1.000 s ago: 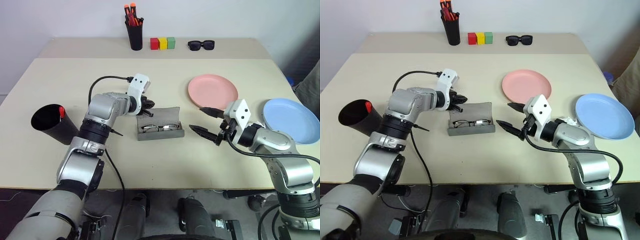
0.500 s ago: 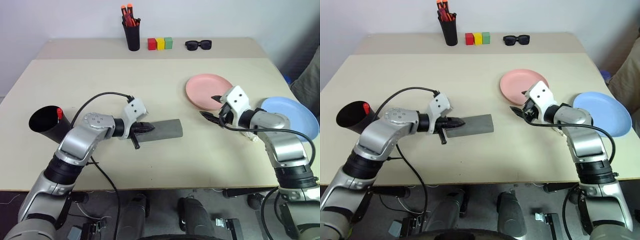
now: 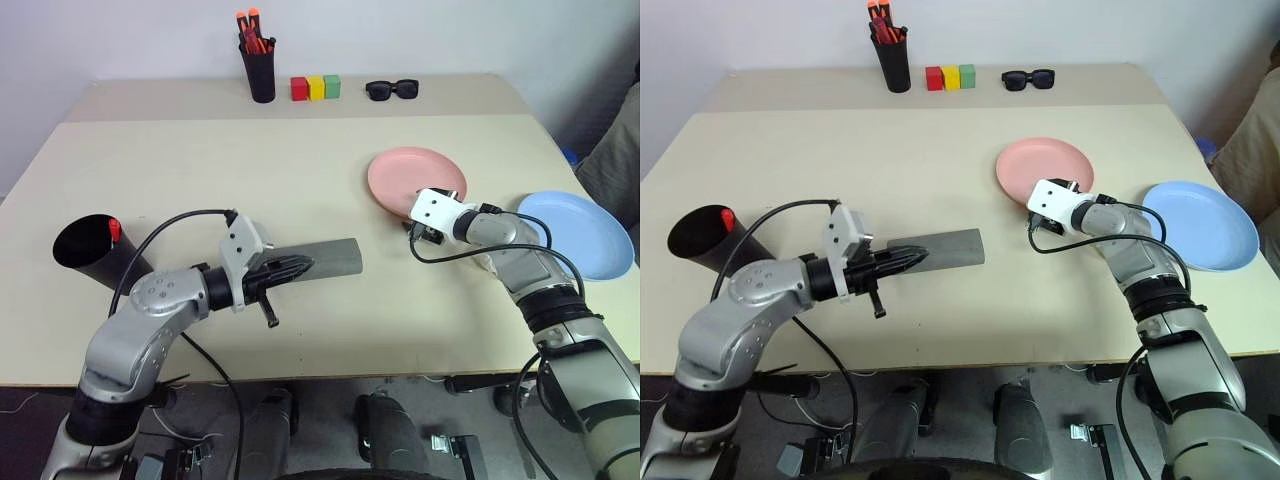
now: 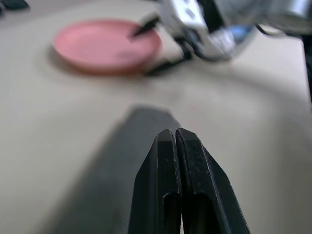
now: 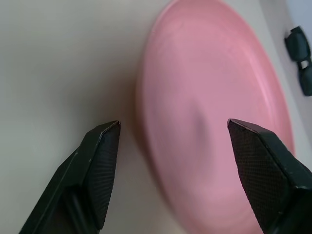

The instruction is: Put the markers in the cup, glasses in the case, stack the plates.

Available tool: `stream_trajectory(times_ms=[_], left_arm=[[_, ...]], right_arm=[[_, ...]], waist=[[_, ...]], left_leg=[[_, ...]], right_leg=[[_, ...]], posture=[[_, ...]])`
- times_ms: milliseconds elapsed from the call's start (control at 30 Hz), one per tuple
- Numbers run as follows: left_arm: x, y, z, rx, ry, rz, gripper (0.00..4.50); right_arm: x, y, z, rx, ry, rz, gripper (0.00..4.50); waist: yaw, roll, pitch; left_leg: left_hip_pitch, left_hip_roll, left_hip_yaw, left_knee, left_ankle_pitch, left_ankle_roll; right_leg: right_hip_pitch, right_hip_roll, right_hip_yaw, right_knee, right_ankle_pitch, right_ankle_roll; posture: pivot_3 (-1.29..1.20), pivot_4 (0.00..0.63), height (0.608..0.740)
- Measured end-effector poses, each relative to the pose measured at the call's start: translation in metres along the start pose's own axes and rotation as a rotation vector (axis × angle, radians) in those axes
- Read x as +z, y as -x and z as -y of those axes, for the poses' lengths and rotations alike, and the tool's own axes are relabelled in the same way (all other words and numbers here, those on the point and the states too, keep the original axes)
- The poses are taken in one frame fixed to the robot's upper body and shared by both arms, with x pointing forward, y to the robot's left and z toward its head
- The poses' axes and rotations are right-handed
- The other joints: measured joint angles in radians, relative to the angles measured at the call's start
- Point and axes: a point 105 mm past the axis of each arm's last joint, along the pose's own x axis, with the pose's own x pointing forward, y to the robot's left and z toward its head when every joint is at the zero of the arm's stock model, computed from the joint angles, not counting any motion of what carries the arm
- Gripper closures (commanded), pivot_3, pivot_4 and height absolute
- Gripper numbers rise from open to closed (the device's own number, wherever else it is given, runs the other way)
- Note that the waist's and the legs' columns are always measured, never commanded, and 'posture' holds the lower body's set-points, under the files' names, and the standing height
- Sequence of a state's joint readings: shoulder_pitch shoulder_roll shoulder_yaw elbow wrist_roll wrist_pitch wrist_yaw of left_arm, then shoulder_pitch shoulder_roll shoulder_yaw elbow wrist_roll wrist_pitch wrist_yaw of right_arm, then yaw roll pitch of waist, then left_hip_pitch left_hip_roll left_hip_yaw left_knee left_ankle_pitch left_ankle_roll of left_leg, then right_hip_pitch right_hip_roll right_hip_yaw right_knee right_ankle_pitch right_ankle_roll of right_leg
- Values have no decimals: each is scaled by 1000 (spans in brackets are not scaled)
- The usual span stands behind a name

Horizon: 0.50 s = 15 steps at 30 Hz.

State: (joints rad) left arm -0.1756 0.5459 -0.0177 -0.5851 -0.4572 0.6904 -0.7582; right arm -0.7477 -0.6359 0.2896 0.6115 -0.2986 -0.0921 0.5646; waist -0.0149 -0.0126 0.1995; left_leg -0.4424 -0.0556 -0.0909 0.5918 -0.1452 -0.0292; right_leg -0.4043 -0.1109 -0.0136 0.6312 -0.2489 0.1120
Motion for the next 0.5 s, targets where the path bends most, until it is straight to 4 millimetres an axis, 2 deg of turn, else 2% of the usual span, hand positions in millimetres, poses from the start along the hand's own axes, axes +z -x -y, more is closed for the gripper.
stream_trajectory(times_ms=[67,100,167,333,433,500], left_arm=[[-3,4,4,12,5,0,4500],[-4,5,5,22,9,0,4500],[-4,8,4,50,6,16,4500],[-1,10,6,68,-14,50,4500],[-2,7,8,56,-27,47,4500],[-3,4,8,50,-31,48,4500]], right_arm=[[-3,-2,-3,4,1,-5,3047],[-4,-3,-5,9,-2,-6,3682],[-4,-3,-6,14,3,2,4480],[1,8,4,-2,52,24,4480],[2,30,20,-32,72,25,4480],[-2,56,39,-67,59,8,4480]], waist=[[4,0,0],[4,0,0],[3,0,0],[3,1,0],[9,1,1],[11,1,1]], left_leg=[[0,0,0,1,0,1],[0,0,1,1,1,1],[0,0,2,1,1,2],[0,0,2,-1,1,2],[-1,0,3,0,1,2],[-1,0,4,0,1,3]], right_leg=[[1,-1,0,0,0,0],[1,-2,1,0,0,-1],[0,-2,2,0,1,-1],[-1,-1,2,0,1,-1],[-1,-2,2,0,0,0],[-1,-2,2,0,0,0]], posture=[[0,150,740],[0,150,740],[0,150,740],[0,150,740],[0,150,740],[0,150,740]])
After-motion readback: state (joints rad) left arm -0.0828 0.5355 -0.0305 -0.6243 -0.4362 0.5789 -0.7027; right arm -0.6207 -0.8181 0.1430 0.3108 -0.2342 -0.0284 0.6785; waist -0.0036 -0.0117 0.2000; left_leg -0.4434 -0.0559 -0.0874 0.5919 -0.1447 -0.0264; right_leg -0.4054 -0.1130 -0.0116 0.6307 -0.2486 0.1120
